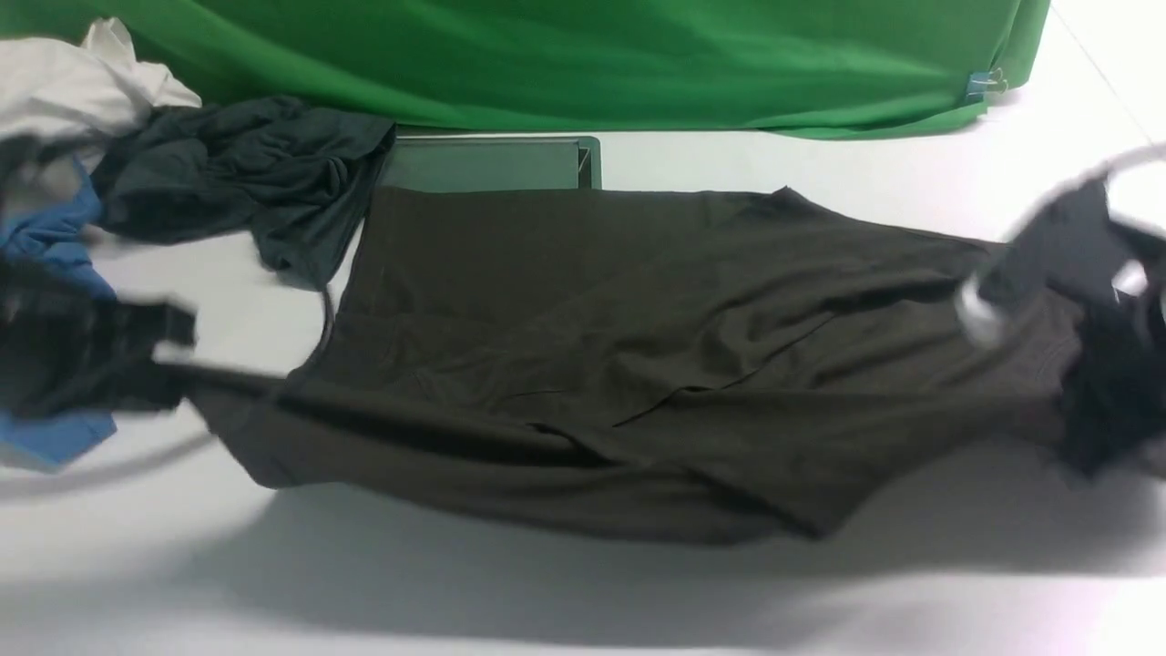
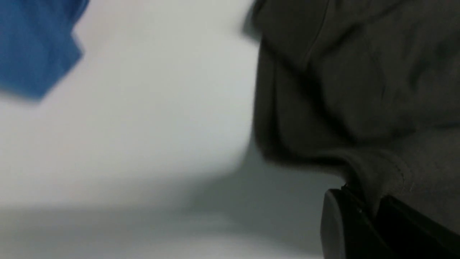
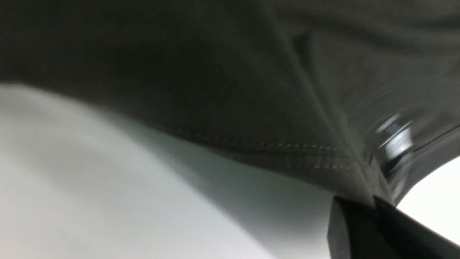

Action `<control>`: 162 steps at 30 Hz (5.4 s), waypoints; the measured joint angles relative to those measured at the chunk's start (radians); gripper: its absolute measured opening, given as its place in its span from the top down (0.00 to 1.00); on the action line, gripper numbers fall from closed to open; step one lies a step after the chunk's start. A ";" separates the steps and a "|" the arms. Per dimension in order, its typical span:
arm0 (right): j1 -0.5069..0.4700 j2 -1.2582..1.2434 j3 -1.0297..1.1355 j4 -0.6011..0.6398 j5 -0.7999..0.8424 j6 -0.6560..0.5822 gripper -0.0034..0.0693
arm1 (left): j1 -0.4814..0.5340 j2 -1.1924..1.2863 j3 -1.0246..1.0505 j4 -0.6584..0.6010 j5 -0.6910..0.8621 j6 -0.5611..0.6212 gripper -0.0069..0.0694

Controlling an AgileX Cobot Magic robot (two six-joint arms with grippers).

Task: Fold a long-sleeved shirt on a white desktop.
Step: 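Fold the black garment in half by bringing its near edge over to the far edge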

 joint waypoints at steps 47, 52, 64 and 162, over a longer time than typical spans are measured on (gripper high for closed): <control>0.024 0.658 -0.720 0.188 -0.050 -0.580 0.42 | -0.105 0.778 -1.102 0.031 0.232 0.076 0.23; 0.055 0.677 -0.641 0.187 -0.115 -0.646 0.41 | -0.077 0.687 -0.839 0.030 0.228 0.103 0.23; 0.073 0.721 -0.574 0.186 -0.328 -0.710 0.37 | -0.071 0.666 -0.639 0.004 0.109 0.144 0.23; -0.107 0.880 -0.806 0.497 -0.571 -0.598 0.87 | -0.071 0.662 -0.639 -0.044 0.063 0.155 0.23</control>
